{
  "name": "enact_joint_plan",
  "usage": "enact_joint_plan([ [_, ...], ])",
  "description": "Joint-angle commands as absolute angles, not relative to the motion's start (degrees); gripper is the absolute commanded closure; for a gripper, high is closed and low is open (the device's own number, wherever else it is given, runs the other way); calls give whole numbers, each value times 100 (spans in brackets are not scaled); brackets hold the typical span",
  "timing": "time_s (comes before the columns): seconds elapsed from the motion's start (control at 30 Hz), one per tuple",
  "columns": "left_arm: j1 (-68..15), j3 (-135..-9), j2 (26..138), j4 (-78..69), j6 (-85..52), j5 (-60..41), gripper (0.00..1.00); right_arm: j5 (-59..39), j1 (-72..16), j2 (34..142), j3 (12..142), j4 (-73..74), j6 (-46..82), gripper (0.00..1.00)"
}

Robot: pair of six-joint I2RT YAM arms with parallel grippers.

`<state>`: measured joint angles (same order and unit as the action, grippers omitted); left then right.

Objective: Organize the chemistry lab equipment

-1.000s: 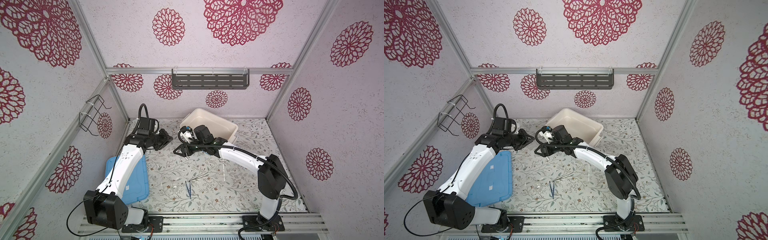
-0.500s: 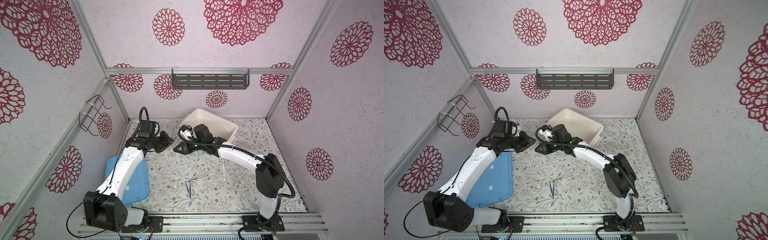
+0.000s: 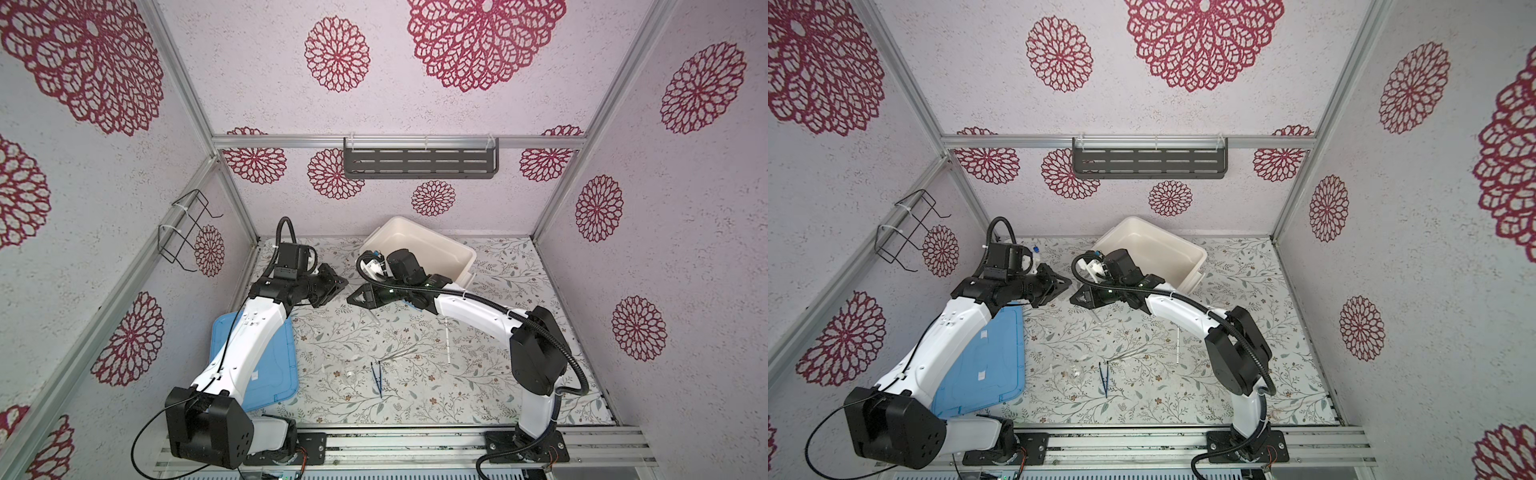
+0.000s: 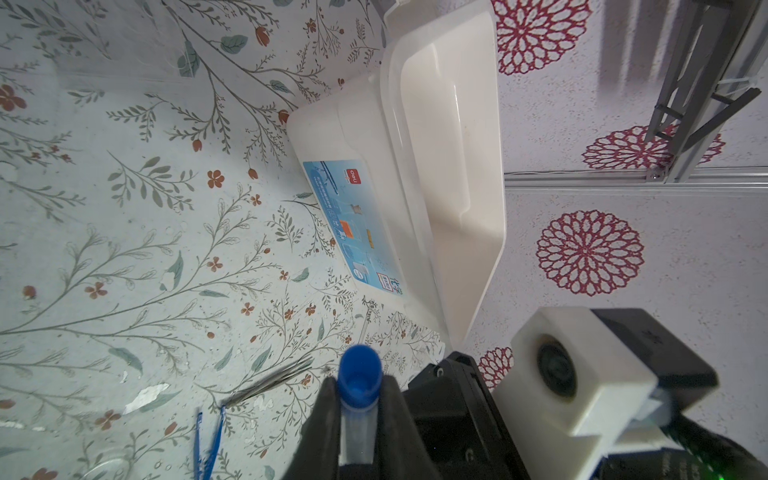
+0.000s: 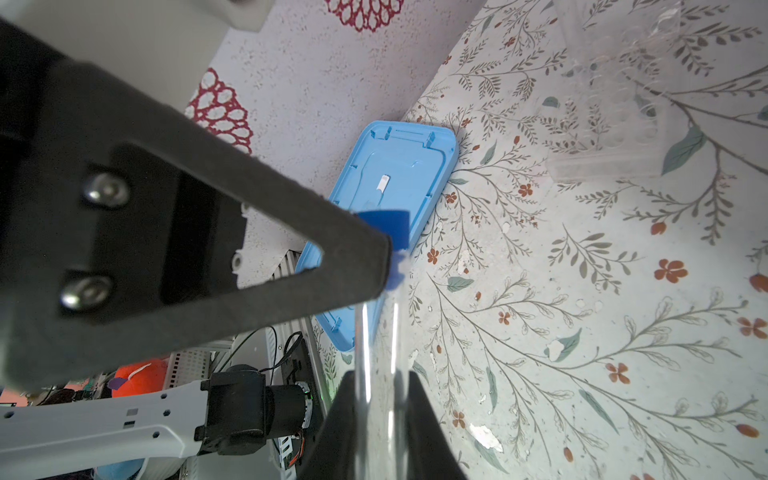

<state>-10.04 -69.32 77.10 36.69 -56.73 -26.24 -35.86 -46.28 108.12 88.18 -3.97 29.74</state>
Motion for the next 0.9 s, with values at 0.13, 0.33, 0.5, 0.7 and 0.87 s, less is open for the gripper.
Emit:
enact_joint_plan([
  [0.13,-891,-6770,7484,3422,-5843,-2857,57,-3597,-4592,10716,8827,-167,2983,90],
  [0.33,-690,-6641,7499,3195,-5689,-3765,36,-3583,-4596,10512,8648,23,2655,90],
  [0.5,-542,-6601,7567,3042,-5477,-4757,39,-3586,-4620,10196,8330,207,2181,90],
  [0.7,-457,-6629,7676,3411,-5142,-5218,41,-3516,-4638,10067,8339,-250,1516,90],
  [0.87,-446,-6692,7716,3705,-4939,-5019,39,-3351,-4685,10066,8464,-470,1257,90],
])
